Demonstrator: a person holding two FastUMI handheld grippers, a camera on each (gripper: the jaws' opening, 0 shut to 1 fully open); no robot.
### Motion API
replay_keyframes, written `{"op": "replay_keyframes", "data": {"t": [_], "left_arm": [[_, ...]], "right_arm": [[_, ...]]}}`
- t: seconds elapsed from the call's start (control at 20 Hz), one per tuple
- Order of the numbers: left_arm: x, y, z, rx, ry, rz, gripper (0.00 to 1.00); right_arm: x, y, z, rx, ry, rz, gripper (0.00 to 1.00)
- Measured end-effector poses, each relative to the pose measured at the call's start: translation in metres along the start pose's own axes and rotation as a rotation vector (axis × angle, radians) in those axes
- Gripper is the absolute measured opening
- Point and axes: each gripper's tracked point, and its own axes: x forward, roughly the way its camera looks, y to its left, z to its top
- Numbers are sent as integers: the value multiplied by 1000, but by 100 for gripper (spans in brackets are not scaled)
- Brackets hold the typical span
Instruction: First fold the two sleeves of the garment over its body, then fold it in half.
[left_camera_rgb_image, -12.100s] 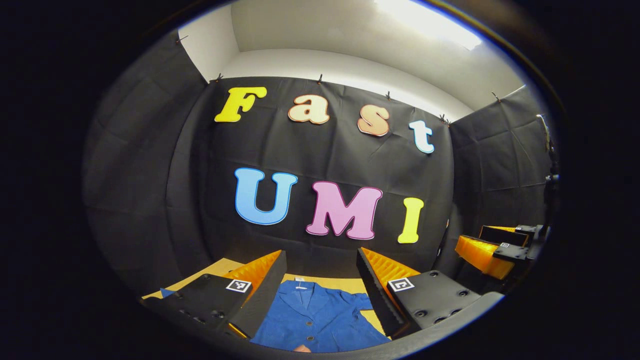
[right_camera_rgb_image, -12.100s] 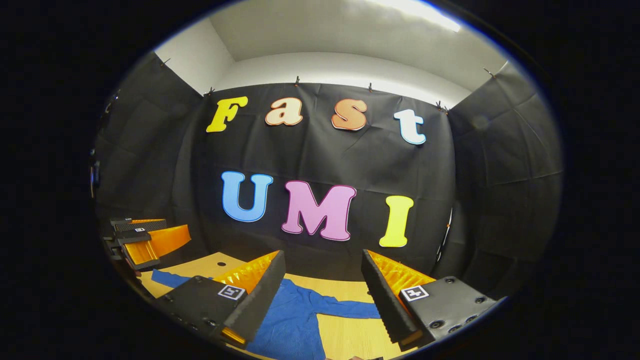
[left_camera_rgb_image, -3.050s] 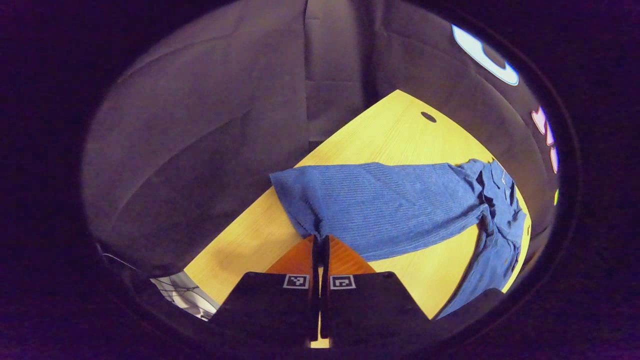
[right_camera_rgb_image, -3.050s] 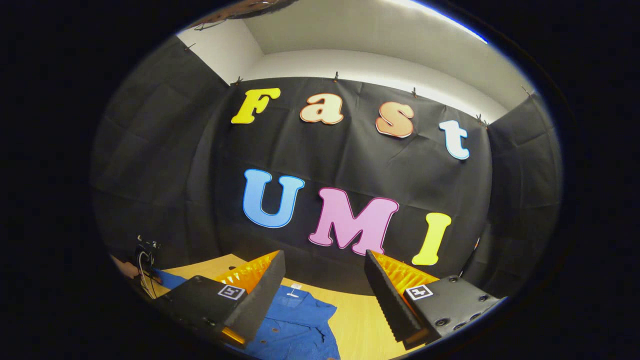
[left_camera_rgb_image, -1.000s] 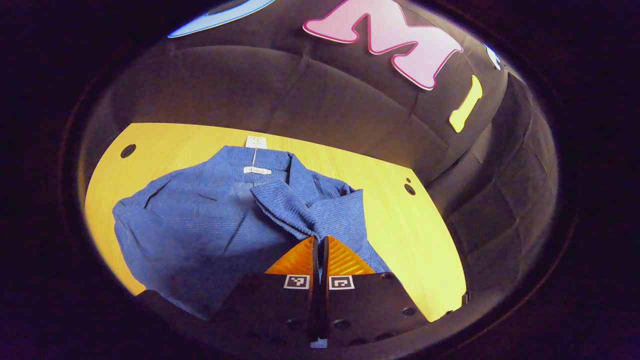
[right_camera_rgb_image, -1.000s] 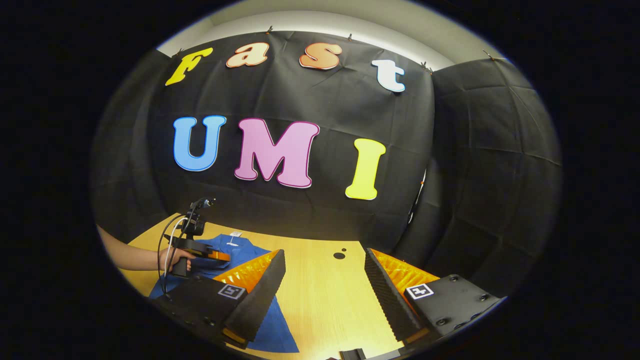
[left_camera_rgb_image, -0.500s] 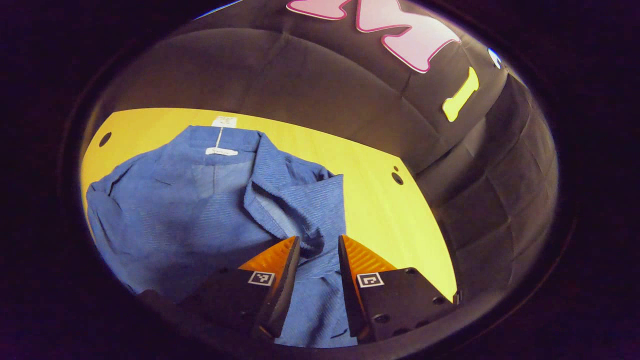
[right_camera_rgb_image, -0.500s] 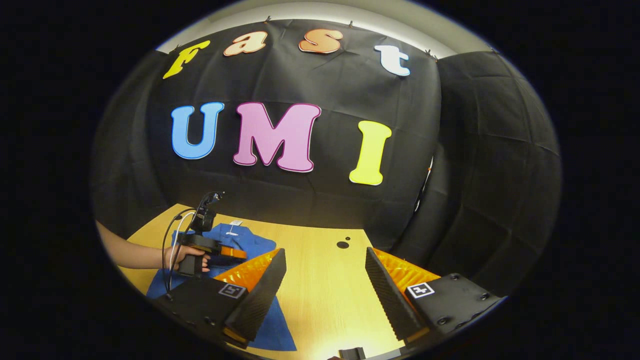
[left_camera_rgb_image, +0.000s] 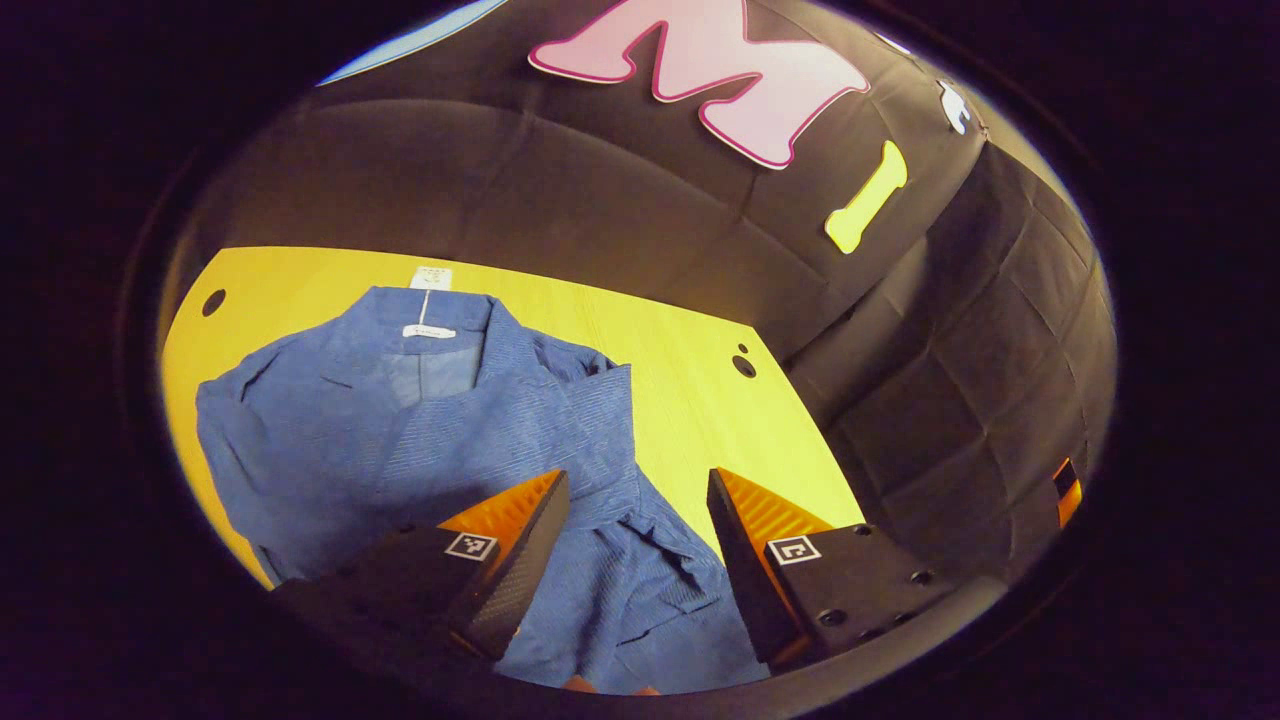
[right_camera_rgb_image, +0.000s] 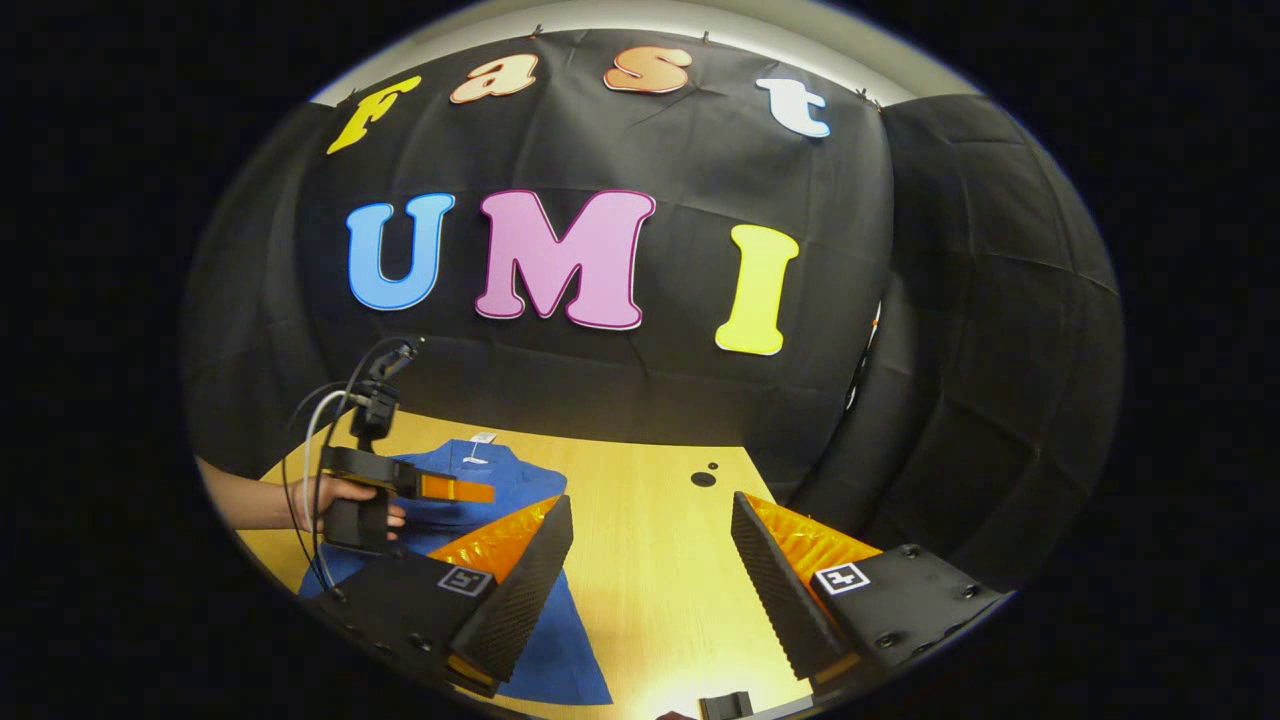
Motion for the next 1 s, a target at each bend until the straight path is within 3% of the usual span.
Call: {"op": "replay_keyframes", "data": {"t": [0.2,0.25,0.3,0.35,0.4,0.45,0.7,0.75,1.0], "left_arm": [[-78,20,-9,17,-129,134,84],[-99,23,-15,4,-161,162,84],[-118,29,-22,-6,-188,198,84],[-136,34,-29,-15,-211,235,84],[-154,41,-40,-24,-226,276,84],[-169,45,-52,-37,-229,306,84],[-211,77,-129,-96,-135,418,84],[-215,83,-141,-112,-118,436,84],[-227,110,-219,-165,9,514,84]], "right_arm": [[2,21,-3,-21,-11,41,100],[2,27,-5,-23,-12,55,92],[3,33,-7,-22,-11,67,100],[3,39,-8,-19,-11,79,100],[3,46,-9,-14,-10,92,92],[4,52,-12,-10,-11,105,92],[6,77,-42,-6,43,159,92],[6,81,-53,-6,64,169,100],[2,80,-119,-31,197,179,100]]}}
